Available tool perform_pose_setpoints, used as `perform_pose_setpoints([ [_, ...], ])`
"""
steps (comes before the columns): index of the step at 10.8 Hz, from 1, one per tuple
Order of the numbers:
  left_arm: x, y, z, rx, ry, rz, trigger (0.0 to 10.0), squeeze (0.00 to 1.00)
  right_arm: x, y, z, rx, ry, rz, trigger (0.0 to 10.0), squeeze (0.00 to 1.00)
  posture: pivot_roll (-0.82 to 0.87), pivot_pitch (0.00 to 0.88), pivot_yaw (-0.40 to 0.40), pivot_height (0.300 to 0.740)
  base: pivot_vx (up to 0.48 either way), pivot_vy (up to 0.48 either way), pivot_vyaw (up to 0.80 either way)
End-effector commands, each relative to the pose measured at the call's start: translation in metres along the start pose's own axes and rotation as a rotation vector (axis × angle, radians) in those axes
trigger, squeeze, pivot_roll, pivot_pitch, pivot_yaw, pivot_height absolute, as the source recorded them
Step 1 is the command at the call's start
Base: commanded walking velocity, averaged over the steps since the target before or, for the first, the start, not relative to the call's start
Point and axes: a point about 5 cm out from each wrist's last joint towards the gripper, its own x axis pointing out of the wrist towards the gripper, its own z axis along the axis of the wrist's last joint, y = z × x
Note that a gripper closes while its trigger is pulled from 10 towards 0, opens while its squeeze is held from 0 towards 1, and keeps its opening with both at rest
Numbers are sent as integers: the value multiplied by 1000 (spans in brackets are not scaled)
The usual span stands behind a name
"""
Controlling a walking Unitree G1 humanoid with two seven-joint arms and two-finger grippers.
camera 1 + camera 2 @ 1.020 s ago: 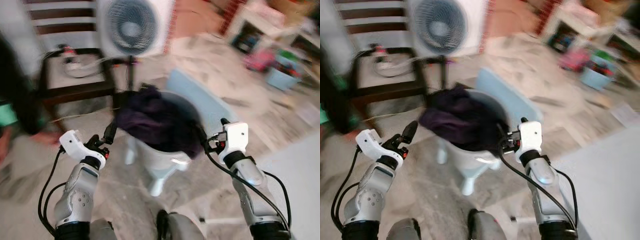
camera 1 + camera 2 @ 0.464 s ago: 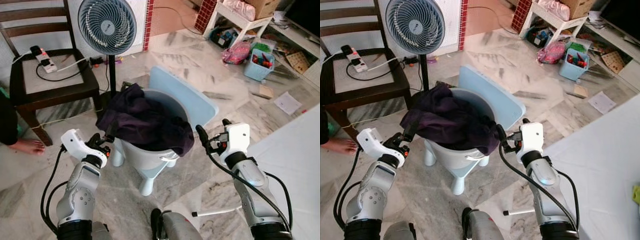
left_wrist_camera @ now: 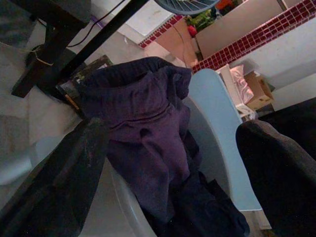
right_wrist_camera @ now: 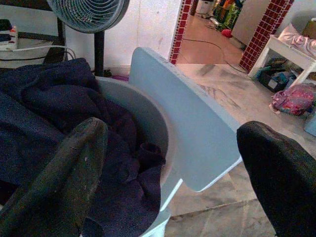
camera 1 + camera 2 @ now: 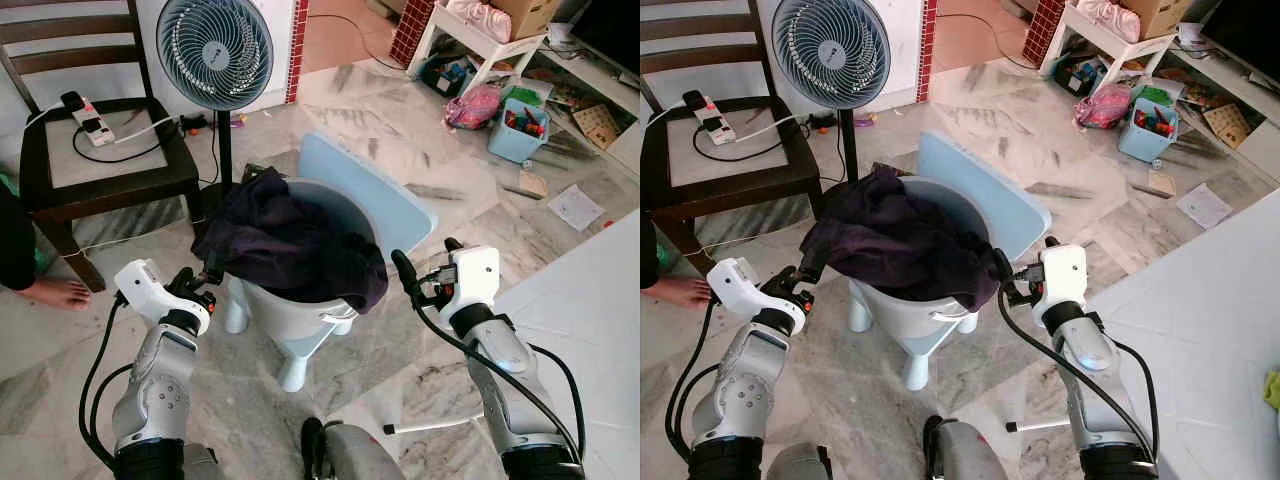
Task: Hang hanger
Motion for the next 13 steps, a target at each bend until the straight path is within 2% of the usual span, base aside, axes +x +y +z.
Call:
perform_pose_setpoints([
  [1, 0, -2, -3, 6, 6, -15, 10000, 0, -2, -5, 4, -16, -12, -9, 10000, 0, -82, 129, -142, 740, 277, 0, 0],
  [9, 0, -2, -5, 27, 28, -11, 10000, 0, -2, -5, 4, -19, -12, -16, 10000, 0, -81, 133, -137, 740, 315, 0, 0],
  [13, 1, -3, -5, 24, 17, -5, 10000, 0, -1, -7, 4, -24, -13, -18, 10000, 0, -84, 133, -140, 740, 0, 0, 0],
])
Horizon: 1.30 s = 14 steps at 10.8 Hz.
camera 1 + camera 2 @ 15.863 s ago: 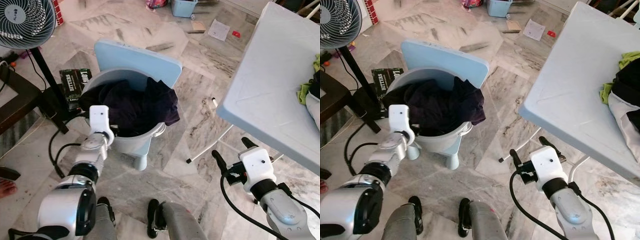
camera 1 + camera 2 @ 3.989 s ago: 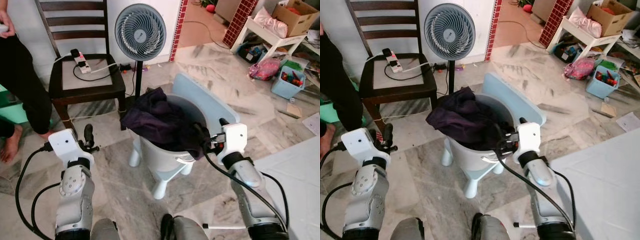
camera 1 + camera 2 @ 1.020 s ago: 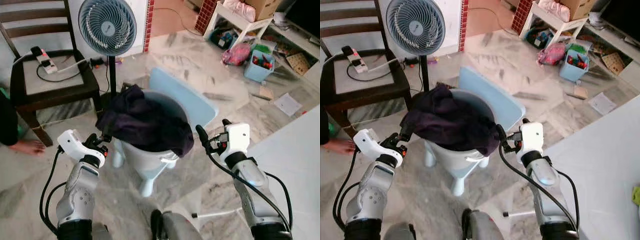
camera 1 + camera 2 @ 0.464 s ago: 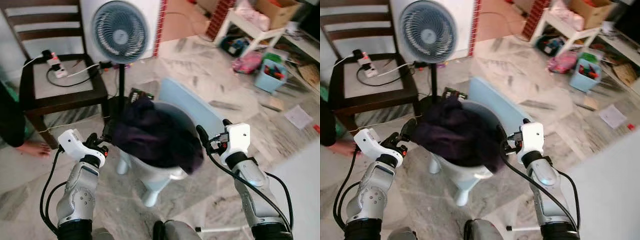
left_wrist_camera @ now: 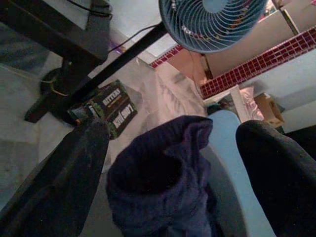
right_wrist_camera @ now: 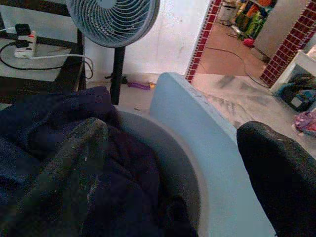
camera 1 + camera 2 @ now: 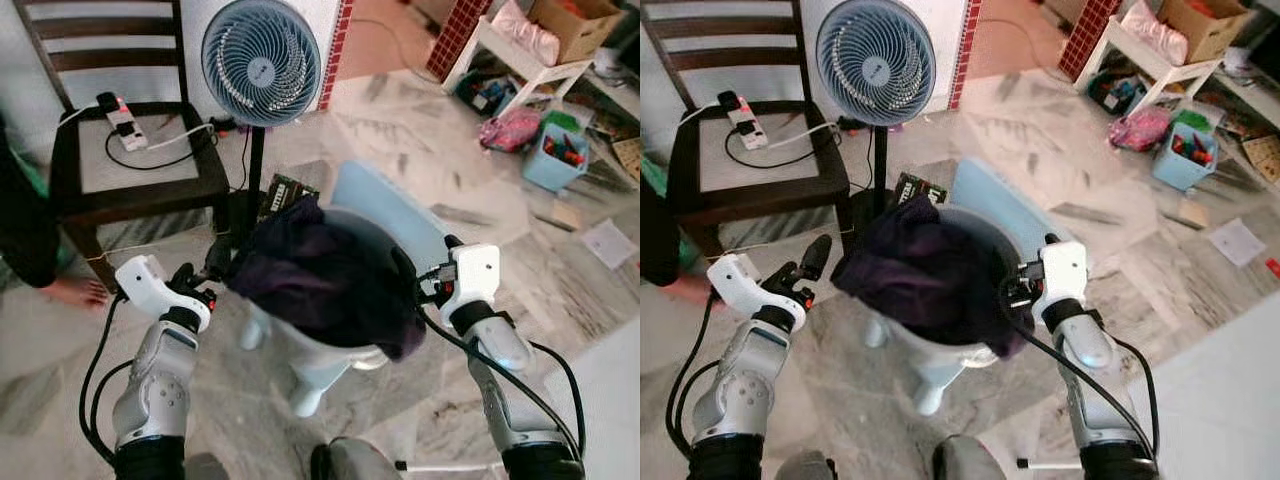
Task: Hang hanger
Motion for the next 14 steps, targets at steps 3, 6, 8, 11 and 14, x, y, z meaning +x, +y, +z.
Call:
perform_pose_setpoints([
  [3, 1, 1, -8, -3, 29, 34, 10000, 0, -4, -9, 2, -20, -1, -21, 10000, 0, -89, 137, -144, 740, 0, 0, 0],
  [6, 6, 13, -3, -36, 9, 130, 10000, 0, -11, -15, 3, -39, 9, -27, 10000, 0, -124, 150, -157, 740, 0, 0, 0],
  [8, 5, 23, -5, -55, 8, 174, 10000, 0, -18, -27, 6, -71, 23, -39, 10000, 0, -161, 165, -177, 740, 0, 0, 0],
  [11, 11, 35, -5, -75, 1, 221, 10000, 0, -26, -36, 12, -103, 36, -32, 10000, 0, -205, 188, -216, 740, 0, 0, 0],
  [14, 25, 37, -3, -73, -8, 229, 10000, 0, -44, -44, 17, -133, 72, -30, 10000, 0, -256, 206, -236, 740, 0, 0, -215],
])
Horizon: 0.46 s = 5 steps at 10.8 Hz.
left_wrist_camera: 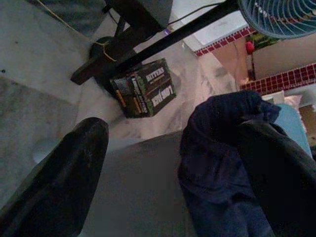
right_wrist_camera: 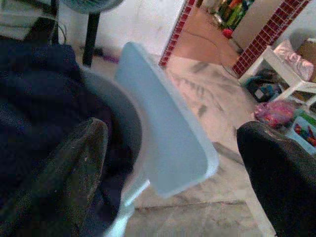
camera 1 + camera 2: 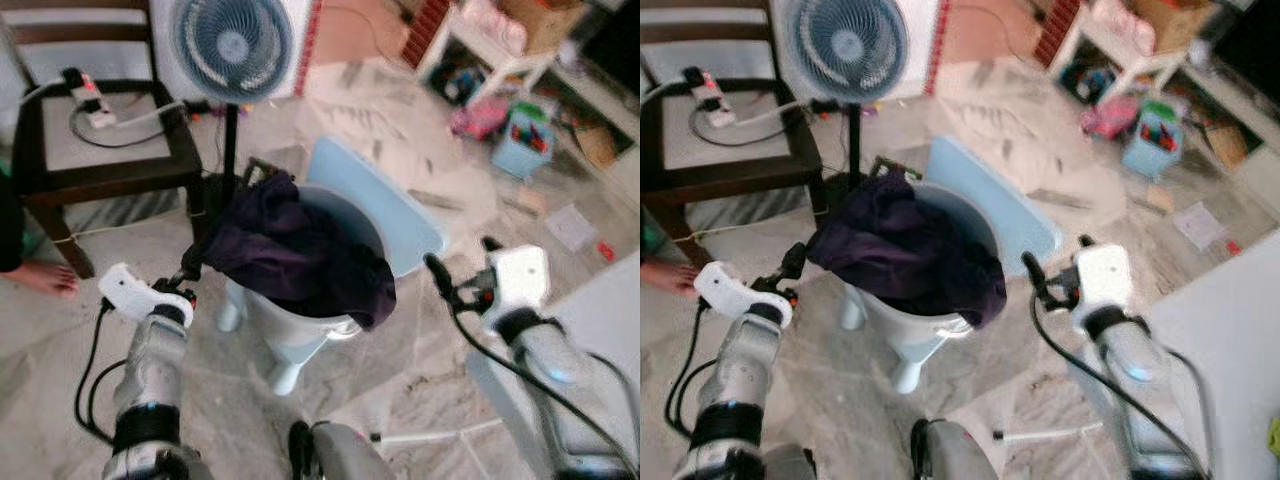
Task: Hang hanger
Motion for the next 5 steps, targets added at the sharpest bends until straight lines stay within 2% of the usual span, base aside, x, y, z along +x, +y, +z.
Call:
perform_pose_setpoints([
  [1, 2, -5, -8, 2, 21, -15, 10000, 0, -9, -8, 2, -10, 10, -19, 10000, 0, -265, 207, -237, 740, 0, 0, 0],
  [2, 5, -9, -10, 10, 28, -33, 10000, 0, -11, -5, 2, -10, 13, -11, 10000, 0, -268, 207, -237, 740, 0, 0, 0],
  [5, 14, -31, -20, 69, 62, -137, 10000, 0, -9, 7, 6, -11, 11, 35, 10000, 0, -266, 203, -241, 740, 0, 0, 0],
])
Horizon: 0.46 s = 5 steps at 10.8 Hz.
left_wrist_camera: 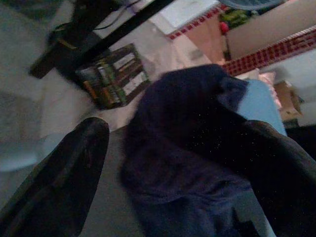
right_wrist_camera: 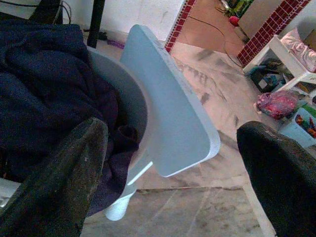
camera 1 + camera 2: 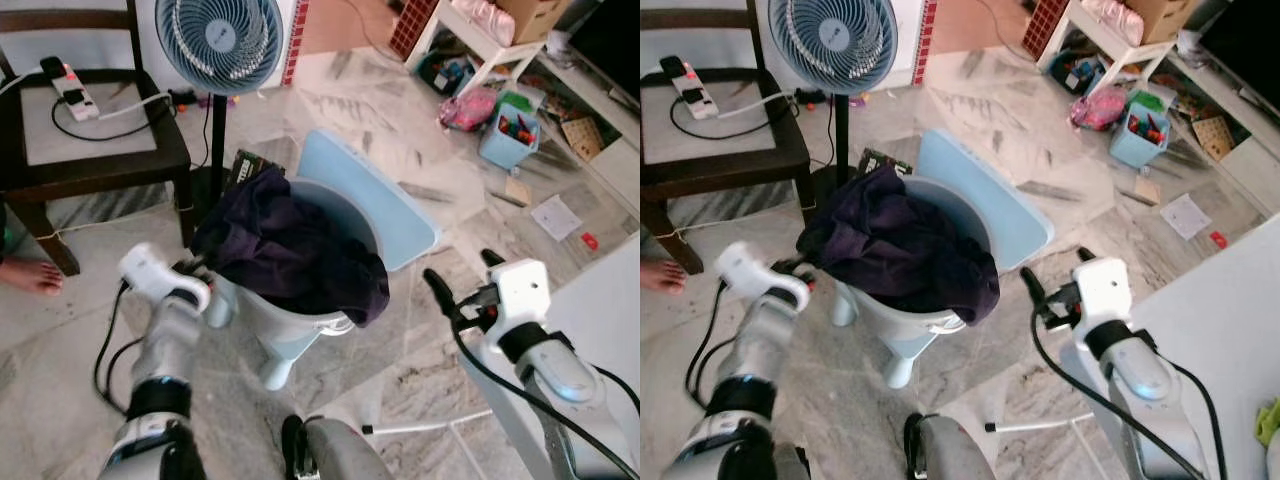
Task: Hang hanger
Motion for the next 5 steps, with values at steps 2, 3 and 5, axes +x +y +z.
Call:
perform_pose_setpoints([
  [2, -3, -12, -18, 53, 39, -57, 10000, 0, 0, -4, 2, -8, 7, -9, 10000, 0, -260, 199, -235, 740, 0, 0, 0],
  [3, -7, -15, -19, 79, 2, -79, 10000, 0, 1, -3, 2, -9, 6, -9, 10000, 0, -255, 197, -233, 740, 0, 0, 0],
  [5, -15, -23, -23, 176, -18, -120, 10000, 0, 3, -2, 1, -3, 3, -7, 10000, 0, -243, 195, -225, 740, 0, 0, 0],
])
